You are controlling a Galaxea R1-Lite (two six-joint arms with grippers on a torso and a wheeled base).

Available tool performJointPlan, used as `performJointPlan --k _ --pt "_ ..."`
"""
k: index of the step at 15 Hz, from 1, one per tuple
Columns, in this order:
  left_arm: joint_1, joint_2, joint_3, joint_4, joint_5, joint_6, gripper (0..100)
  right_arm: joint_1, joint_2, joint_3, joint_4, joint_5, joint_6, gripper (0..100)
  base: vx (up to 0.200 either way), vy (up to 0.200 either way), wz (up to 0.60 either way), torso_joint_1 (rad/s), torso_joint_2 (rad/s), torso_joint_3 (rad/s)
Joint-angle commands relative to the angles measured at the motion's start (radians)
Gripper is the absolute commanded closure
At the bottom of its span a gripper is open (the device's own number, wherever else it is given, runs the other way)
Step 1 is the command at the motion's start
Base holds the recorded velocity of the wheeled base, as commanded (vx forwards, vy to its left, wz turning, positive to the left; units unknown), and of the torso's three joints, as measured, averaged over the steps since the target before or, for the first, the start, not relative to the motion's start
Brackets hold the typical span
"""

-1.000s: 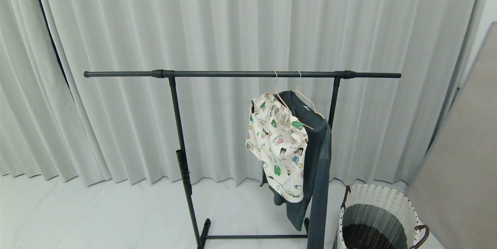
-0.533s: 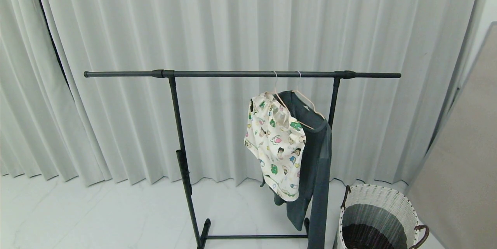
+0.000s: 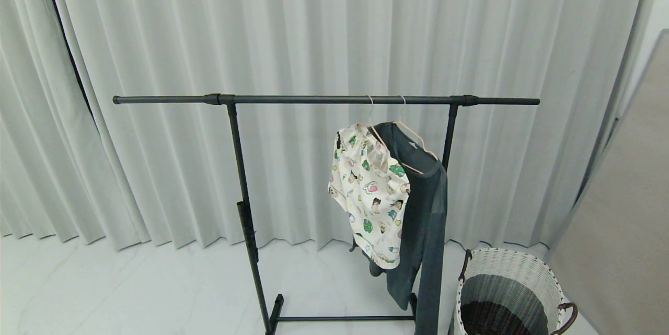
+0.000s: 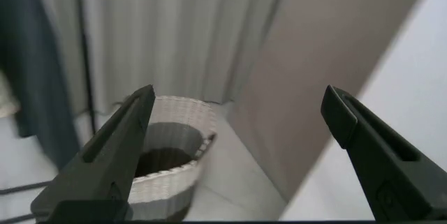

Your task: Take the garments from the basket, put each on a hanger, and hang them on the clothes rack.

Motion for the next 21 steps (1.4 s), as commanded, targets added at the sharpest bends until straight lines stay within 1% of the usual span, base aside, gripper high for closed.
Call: performJointPlan --k 1,2,4,5,7,8,9,10,11,12,13,14,15,16,19,20,21 --pt "0.000 0.004 0.000 0.001 0.000 -0.002 0 0.000 0.006 0.000 0.001 0.035 0.000 0 0.000 0.000 0.00 0.000 0.00 0.000" --pt "-0.007 0.004 0.000 0.003 -0.002 -0.004 0 0.009 0.005 0.000 0.001 0.044 0.004 0 0.000 0.000 0.00 0.000 0.00 0.000" --pt "-0.181 -0.019 -0.002 0.003 -0.002 0.002 0 0.133 -0.018 0.000 0.003 0.053 0.016 0 0.000 0.000 0.00 0.000 0.00 0.000" --pt "-0.181 -0.014 -0.002 0.003 -0.002 0.001 0 0.124 -0.018 0.000 0.003 0.088 0.025 0 0.000 0.000 0.00 0.000 0.00 0.000" --pt "-0.152 -0.037 -0.002 0.003 -0.002 -0.002 0 0.123 -0.020 0.000 0.007 0.102 0.042 0 0.000 0.000 0.00 0.000 0.00 0.000" --pt "-0.119 -0.074 0.000 0.003 0.000 -0.005 0 0.107 -0.038 0.000 0.009 0.097 0.054 0 0.000 0.000 0.00 0.000 0.00 0.000" --pt "-0.119 -0.086 -0.002 0.003 0.004 -0.021 0 0.089 -0.070 0.000 0.015 0.093 0.077 0 0.000 0.000 0.00 0.000 0.00 0.000" --pt "-0.119 -0.085 -0.002 0.004 0.023 -0.067 0 0.080 -0.090 0.000 0.027 0.044 0.134 0 0.000 0.000 0.00 0.000 0.00 0.000" --pt "-0.121 -0.086 -0.002 0.004 0.023 -0.061 0 0.080 -0.089 0.000 0.026 0.024 0.140 0 0.000 0.000 0.00 0.000 0.00 0.000" --pt "-0.122 -0.091 -0.002 0.004 0.023 -0.061 0 0.080 -0.090 0.000 0.027 0.045 0.145 0 0.000 0.000 0.00 0.000 0.00 0.000" --pt "-0.122 -0.092 0.000 0.003 0.021 -0.070 0 0.080 -0.090 0.000 0.037 0.094 0.148 0 0.000 0.000 0.00 0.000 0.00 0.000" --pt "-0.122 -0.092 0.000 0.001 0.018 -0.067 0 0.080 -0.090 0.000 0.050 0.193 0.165 0 0.000 0.000 0.00 0.000 0.00 0.000" --pt "-0.122 -0.092 0.000 0.003 0.017 -0.059 0 0.080 -0.090 0.000 0.072 0.252 0.172 0 0.000 0.000 0.00 0.000 0.00 0.000" --pt "-0.122 -0.091 -0.002 0.003 0.017 -0.061 0 0.081 -0.090 0.000 0.084 0.266 0.172 0 0.000 0.000 0.00 0.000 0.00 0.000" --pt "-0.132 -0.092 0.000 0.003 0.020 -0.067 0 0.081 -0.090 0.000 0.087 0.265 0.166 0 0.000 0.000 0.00 0.000 0.00 0.000" --pt "-0.132 -0.092 -0.002 0.003 0.020 -0.079 0 0.083 -0.090 0.000 0.089 0.262 0.174 0 0.000 0.000 0.00 0.000 0.00 0.000" --pt "-0.132 -0.092 -0.002 0.003 0.020 -0.090 0 0.083 -0.090 0.000 0.089 0.242 0.194 0 0.000 0.000 0.00 0.000 0.00 0.000"
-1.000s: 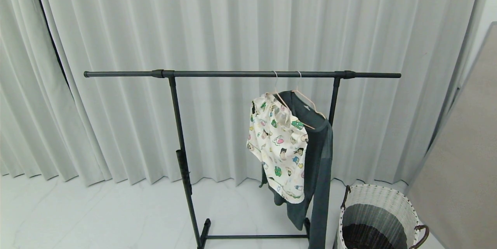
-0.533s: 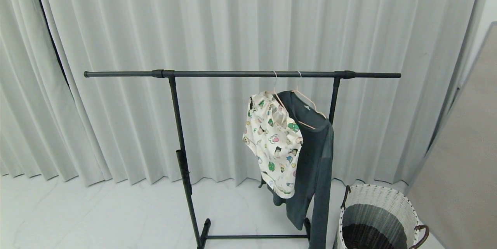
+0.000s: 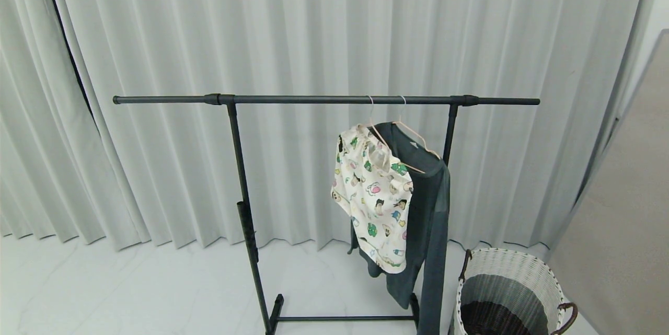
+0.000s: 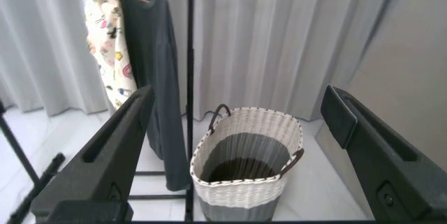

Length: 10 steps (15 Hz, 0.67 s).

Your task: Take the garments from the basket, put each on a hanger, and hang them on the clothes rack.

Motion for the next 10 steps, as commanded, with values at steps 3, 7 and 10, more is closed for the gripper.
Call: performJointPlan --k 3,7,10 --pt "0.000 -0.001 -0.001 0.000 0.002 -0.003 0 0.000 -0.002 0.000 0.000 -0.008 0.005 0 0.000 0.000 0.00 0.000 0.00 0.000" --pt "0.000 -0.001 -0.001 0.000 0.000 -0.003 0 0.000 -0.002 0.000 0.000 -0.008 0.005 0 0.000 0.000 0.00 0.000 0.00 0.000" --pt "0.000 -0.001 -0.001 0.000 0.002 -0.003 0 0.000 -0.002 0.000 0.000 -0.008 0.005 0 0.000 0.000 0.00 0.000 0.00 0.000"
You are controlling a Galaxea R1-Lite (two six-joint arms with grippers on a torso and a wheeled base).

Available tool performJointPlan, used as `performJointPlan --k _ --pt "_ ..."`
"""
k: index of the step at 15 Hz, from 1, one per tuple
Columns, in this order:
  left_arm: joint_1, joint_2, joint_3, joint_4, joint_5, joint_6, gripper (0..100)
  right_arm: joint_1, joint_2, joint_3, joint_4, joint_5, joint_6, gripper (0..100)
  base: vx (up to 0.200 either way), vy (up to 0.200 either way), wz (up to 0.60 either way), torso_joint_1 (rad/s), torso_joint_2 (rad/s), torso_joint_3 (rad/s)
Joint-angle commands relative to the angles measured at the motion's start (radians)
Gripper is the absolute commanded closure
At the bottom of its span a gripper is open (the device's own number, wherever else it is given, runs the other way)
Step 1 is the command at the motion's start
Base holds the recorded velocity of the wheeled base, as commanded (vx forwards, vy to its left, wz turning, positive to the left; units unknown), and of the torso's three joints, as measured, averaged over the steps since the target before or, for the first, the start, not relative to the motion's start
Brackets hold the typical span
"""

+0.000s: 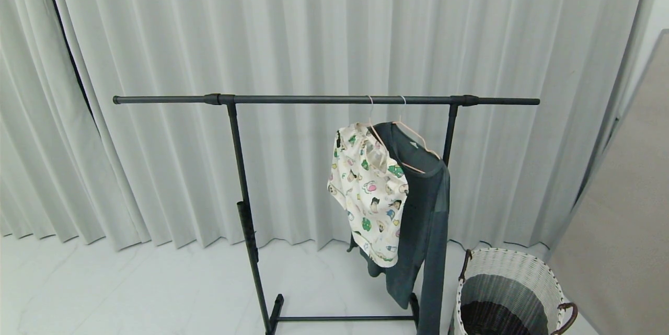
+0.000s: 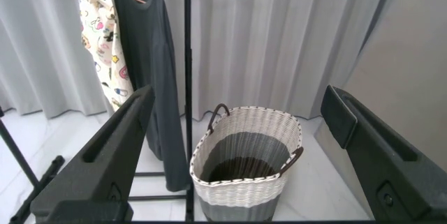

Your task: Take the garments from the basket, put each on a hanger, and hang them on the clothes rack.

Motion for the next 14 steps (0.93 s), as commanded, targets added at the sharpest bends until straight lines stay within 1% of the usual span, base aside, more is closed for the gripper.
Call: performJointPlan --k 1,14 --pt "0.000 -0.001 0.000 0.000 0.000 0.000 0 0.002 -0.001 0.000 0.000 0.001 -0.001 0 0.000 0.000 0.00 0.000 0.00 0.000" --pt "0.000 -0.001 0.000 0.000 0.000 0.000 0 0.000 -0.001 0.000 0.000 -0.001 -0.005 0 0.000 0.000 0.00 0.000 0.00 0.000"
